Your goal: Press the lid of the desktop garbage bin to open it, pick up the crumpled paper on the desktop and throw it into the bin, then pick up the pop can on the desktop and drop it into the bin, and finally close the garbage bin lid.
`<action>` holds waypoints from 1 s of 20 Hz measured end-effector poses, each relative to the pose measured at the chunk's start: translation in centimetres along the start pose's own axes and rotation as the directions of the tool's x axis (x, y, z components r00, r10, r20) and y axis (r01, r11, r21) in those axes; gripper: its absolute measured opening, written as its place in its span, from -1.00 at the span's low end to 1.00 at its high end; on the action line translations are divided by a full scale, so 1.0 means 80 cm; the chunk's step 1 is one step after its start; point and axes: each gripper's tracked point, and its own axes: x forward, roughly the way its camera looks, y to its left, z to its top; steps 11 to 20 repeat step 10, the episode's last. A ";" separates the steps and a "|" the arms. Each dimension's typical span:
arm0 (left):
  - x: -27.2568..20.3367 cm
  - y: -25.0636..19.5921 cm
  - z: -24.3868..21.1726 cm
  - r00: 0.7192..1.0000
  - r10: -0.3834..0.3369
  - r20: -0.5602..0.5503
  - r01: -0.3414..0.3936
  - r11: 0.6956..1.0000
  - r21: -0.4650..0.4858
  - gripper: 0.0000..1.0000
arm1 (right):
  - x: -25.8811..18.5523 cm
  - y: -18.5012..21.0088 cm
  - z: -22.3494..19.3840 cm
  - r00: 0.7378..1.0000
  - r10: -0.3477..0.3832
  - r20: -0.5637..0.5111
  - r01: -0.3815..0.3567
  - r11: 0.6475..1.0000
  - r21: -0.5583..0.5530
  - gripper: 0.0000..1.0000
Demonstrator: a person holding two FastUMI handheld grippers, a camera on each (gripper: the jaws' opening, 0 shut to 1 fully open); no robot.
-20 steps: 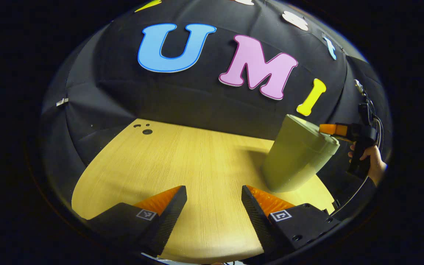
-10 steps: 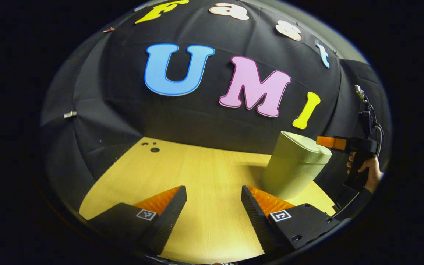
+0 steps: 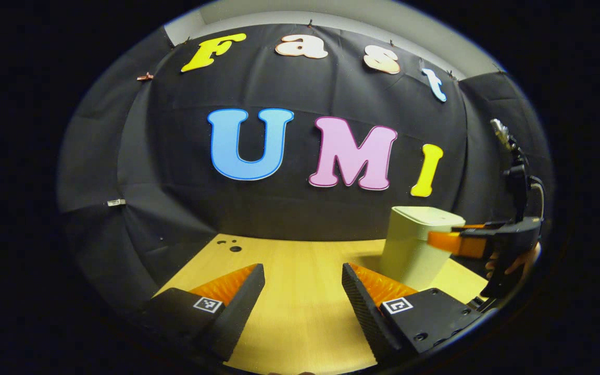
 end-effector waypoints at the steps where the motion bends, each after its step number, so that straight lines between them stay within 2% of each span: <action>1: -0.004 0.003 0.000 1.000 0.000 0.000 0.000 1.000 -0.010 0.92 | -0.003 0.009 -0.009 1.000 0.015 -0.016 -0.015 1.000 0.012 0.93; 9: -0.009 0.005 -0.022 0.999 -0.014 -0.048 0.012 0.999 -0.041 0.91 | -0.027 0.045 -0.079 0.989 0.069 -0.128 -0.072 0.997 -0.018 0.97; 20: -0.009 0.007 -0.025 0.998 -0.013 -0.054 0.010 0.999 -0.040 0.92 | -0.028 0.045 -0.081 0.989 0.070 -0.133 -0.074 0.997 -0.023 0.96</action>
